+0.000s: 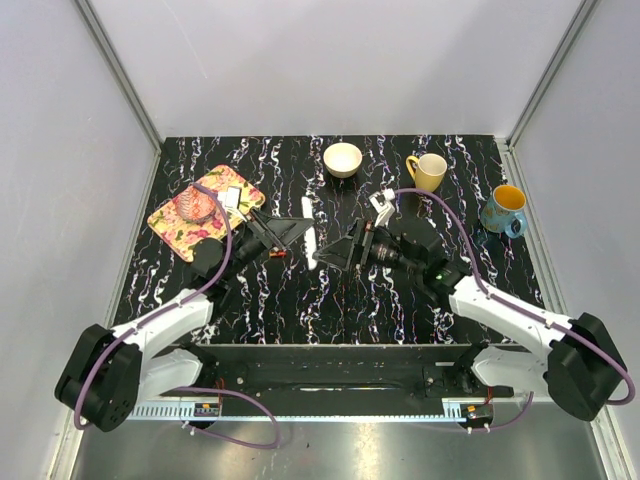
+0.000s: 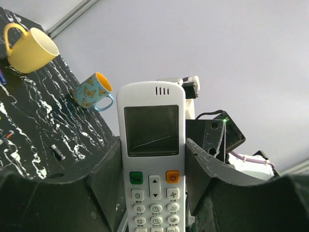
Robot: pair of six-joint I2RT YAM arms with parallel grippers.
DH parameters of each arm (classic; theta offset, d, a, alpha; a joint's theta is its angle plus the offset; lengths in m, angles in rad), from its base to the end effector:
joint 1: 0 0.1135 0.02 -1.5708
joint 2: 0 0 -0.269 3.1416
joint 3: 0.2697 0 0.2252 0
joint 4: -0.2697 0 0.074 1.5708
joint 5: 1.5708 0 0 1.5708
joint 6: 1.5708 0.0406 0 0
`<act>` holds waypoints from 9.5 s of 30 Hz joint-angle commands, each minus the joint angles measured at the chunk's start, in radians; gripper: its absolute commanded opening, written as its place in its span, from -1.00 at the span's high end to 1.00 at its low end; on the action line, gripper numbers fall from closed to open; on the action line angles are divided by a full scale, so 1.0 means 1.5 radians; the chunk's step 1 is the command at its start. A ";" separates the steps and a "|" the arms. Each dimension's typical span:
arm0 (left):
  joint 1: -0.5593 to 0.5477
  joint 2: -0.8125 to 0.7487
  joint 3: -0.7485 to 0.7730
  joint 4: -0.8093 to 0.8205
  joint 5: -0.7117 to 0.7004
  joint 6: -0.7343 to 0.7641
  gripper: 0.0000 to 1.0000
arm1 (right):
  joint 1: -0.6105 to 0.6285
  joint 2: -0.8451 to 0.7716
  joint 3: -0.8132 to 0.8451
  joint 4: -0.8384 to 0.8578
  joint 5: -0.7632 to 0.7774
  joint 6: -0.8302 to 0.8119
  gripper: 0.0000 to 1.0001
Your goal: Load the batteries into the remote control
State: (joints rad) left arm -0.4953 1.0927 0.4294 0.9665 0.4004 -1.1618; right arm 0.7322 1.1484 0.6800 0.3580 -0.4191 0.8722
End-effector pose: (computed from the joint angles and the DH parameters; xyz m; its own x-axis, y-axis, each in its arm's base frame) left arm 0.1777 -0.1140 0.2992 -0.5974 -0.6376 -0.4863 0.5453 0.1217 -0.8294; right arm 0.1681 0.1733 0.3022 -0.7506 0.2658 -0.6049 -0.5234 0.3194 0.7899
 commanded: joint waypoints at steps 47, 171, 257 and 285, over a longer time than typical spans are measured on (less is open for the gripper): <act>0.005 -0.063 0.144 -0.419 -0.067 0.198 -0.89 | 0.006 0.038 0.257 -0.527 0.151 -0.288 1.00; -0.028 -0.037 -0.019 0.058 -0.016 -0.048 0.97 | -0.009 0.117 0.007 0.271 -0.199 0.156 0.39; -0.080 -0.095 -0.045 -0.175 -0.371 0.145 1.00 | -0.006 0.113 0.117 -0.093 0.030 0.104 -0.51; -0.090 -0.088 -0.054 -0.147 -0.368 0.146 1.00 | -0.006 0.165 0.113 -0.013 0.001 0.152 -0.17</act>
State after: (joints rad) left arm -0.6186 0.9684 0.3504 0.6449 -0.1444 -0.9390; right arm 0.7155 1.3773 0.8253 0.2768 -0.3878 1.0767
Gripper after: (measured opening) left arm 0.304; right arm 0.610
